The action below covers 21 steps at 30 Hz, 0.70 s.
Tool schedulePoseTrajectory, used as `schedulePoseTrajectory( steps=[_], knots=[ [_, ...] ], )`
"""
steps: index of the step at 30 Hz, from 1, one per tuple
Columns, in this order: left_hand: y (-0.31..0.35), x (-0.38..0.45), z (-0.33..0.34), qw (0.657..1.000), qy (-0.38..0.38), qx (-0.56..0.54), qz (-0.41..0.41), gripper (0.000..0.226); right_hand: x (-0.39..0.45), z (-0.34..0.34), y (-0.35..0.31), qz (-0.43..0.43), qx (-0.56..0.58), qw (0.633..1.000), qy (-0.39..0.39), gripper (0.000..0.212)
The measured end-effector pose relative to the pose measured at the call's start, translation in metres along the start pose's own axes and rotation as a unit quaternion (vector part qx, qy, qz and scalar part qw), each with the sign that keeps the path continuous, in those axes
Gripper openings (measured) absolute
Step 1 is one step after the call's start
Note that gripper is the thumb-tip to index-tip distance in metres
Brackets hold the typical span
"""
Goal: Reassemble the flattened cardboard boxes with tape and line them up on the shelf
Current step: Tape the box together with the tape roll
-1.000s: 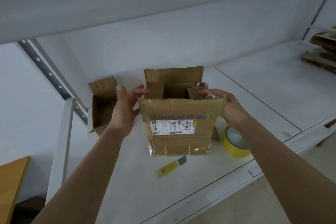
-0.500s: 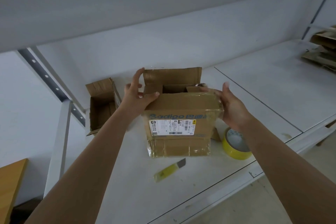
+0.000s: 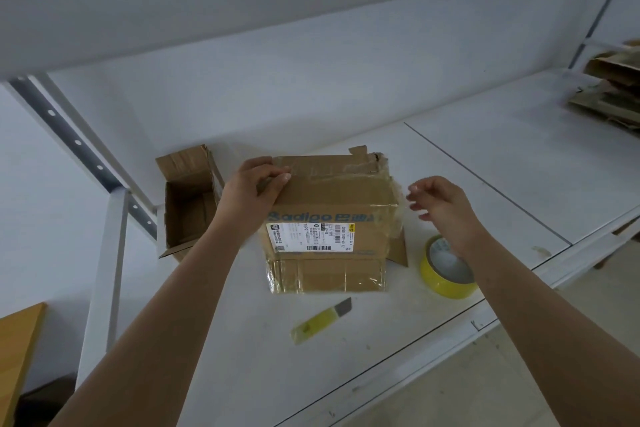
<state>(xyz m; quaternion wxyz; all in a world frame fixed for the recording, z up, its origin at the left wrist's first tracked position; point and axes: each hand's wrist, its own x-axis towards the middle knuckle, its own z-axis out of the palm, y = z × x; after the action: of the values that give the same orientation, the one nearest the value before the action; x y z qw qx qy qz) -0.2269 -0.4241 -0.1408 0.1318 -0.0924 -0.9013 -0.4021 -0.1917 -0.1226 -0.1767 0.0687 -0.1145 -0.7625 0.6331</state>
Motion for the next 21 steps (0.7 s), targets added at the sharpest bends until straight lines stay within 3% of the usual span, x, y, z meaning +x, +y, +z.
schedulePoseTrajectory(
  steps=[4, 7, 12, 15, 18, 20, 21],
  knots=[
    [-0.003, -0.002, 0.004, 1.000, -0.003, -0.001, -0.004, 0.019, -0.003, -0.015, 0.003, 0.049, -0.206, 0.974, -0.076, 0.023],
    [-0.004, -0.004, 0.008, 1.000, 0.000, -0.008, -0.021, 0.021, -0.010, -0.025, 0.006, 0.060, -0.412, 0.892, -0.175, 0.036],
    [-0.006, -0.005, 0.013, 0.999, 0.000, -0.036, -0.033, 0.027, -0.032, -0.038, 0.006, 0.084, -0.531, 0.797, -0.276, 0.051],
    [-0.003, -0.007, 0.011, 0.999, -0.002, -0.026, -0.030, 0.029, -0.040, -0.040, 0.013, 0.119, -0.566, 0.765, -0.282, 0.040],
    [0.002, -0.011, 0.005, 0.997, -0.004, 0.074, 0.007, 0.036, -0.047, -0.033, 0.021, 0.132, -0.666, 0.688, -0.256, 0.045],
    [0.006, -0.013, 0.003, 0.992, -0.010, 0.122, 0.023, 0.037, -0.050, -0.031, 0.026, 0.099, -0.686, 0.684, -0.227, 0.026],
    [0.008, -0.013, 0.002, 0.991, -0.015, 0.133, 0.030, 0.036, -0.050, -0.033, 0.026, 0.089, -0.676, 0.701, -0.212, 0.024]
  ],
)
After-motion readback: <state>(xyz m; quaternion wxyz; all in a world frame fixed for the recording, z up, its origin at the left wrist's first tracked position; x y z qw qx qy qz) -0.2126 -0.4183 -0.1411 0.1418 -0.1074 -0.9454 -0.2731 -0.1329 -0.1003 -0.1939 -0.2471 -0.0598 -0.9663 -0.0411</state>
